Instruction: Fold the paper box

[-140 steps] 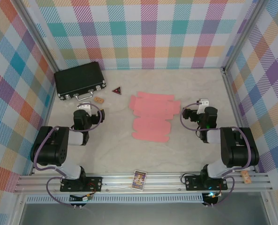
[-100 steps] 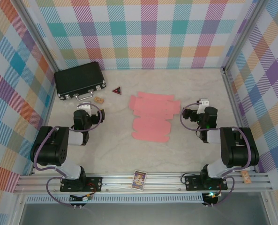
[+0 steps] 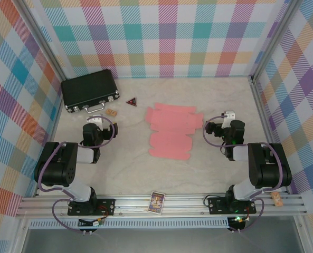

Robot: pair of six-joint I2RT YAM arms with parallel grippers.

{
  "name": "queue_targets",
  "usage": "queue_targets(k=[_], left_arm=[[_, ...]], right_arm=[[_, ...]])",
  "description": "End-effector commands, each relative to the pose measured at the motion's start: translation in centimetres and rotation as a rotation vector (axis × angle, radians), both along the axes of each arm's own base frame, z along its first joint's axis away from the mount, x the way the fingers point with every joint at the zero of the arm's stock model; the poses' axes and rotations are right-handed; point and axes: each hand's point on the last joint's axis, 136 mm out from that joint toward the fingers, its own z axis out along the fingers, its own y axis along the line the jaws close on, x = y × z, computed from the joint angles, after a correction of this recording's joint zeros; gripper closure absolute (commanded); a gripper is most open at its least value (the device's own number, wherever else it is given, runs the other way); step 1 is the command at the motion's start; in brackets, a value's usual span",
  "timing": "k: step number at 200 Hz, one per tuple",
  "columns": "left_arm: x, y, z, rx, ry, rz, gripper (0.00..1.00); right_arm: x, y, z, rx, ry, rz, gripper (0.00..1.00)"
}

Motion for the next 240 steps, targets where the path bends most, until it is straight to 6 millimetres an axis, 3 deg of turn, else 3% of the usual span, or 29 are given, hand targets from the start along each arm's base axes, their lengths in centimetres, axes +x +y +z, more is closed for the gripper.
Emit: queue_targets(k=[1,76,116,143,161,184,240], left_arm=[[0.6,-0.2,0.7,0.011,-0.021,-0.005,0.0],[0.1,0.6,1.2,0.006,-0.065,0.043,0.0],[-0.7,2.4,4.6,0.016,-0.078,0.152,0.0],[-0.9,3.1,7.6,-0.07,-0.023,0.24,0.0],[-0.8,1.4,8.8,-0.147,0.039,0.176,0.0],[-0.8,-0.7,8.7,-0.227,0.15,0.127,0.0],[0.9,-9.8,7.4,-0.285,0.367,-0.118,0.0]], right_arm=[[0.4,0.4,0.5,-0.001,-0.015,0.02,0.01],[0.3,-0.1,1.0,-0.001,-0.028,-0.01,0.01],[-0.6,-2.1,3.3,-0.006,0.002,-0.136,0.01],[-1.6,-2.0,4.4,0.032,0.119,-0.15,0.01],[-2.4,-1.3,4.9,0.054,0.18,-0.117,0.01],[-3.0,-1.1,5.3,0.11,0.242,-0.14,0.01],[-2.6,3.2,6.1,0.294,0.378,0.04,0.01]])
